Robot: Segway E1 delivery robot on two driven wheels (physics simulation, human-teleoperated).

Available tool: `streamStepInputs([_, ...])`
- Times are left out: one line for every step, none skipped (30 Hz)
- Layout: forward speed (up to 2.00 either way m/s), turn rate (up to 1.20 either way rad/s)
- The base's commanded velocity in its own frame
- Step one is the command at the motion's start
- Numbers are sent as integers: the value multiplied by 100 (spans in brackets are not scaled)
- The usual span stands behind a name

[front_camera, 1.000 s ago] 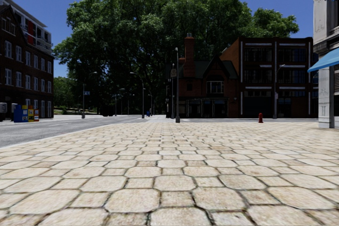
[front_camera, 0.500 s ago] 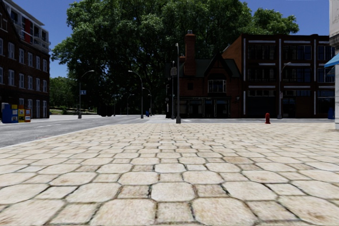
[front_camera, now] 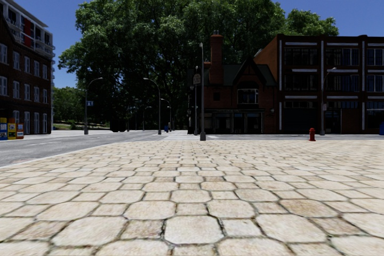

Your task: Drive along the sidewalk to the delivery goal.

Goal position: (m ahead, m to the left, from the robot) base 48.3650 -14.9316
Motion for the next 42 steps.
streamStepInputs([200,0])
streamStepInputs([200,0])
streamStepInputs([200,0])
streamStepInputs([200,0])
streamStepInputs([200,0])
streamStepInputs([200,0])
streamStepInputs([200,0])
streamStepInputs([200,0])
streamStepInputs([200,0])
streamStepInputs([200,0])
streamStepInputs([200,0])
streamStepInputs([200,0])
streamStepInputs([200,0])
streamStepInputs([200,0])
streamStepInputs([200,0])
streamStepInputs([200,0])
streamStepInputs([200,0])
streamStepInputs([200,0])
streamStepInputs([200,0])
streamStepInputs([200,0])
streamStepInputs([200,3])
streamStepInputs([200,10])
streamStepInputs([200,17])
streamStepInputs([200,20])
streamStepInputs([200,20])
streamStepInputs([200,21])
streamStepInputs([200,21])
streamStepInputs([200,21])
streamStepInputs([200,21])
streamStepInputs([200,21])
streamStepInputs([200,21])
streamStepInputs([200,21])
streamStepInputs([200,21])
streamStepInputs([200,21])
streamStepInputs([200,21])
streamStepInputs([200,21])
streamStepInputs([200,21])
streamStepInputs([200,21])
streamStepInputs([200,21])
streamStepInputs([200,21])
streamStepInputs([200,0])
streamStepInputs([200,0])
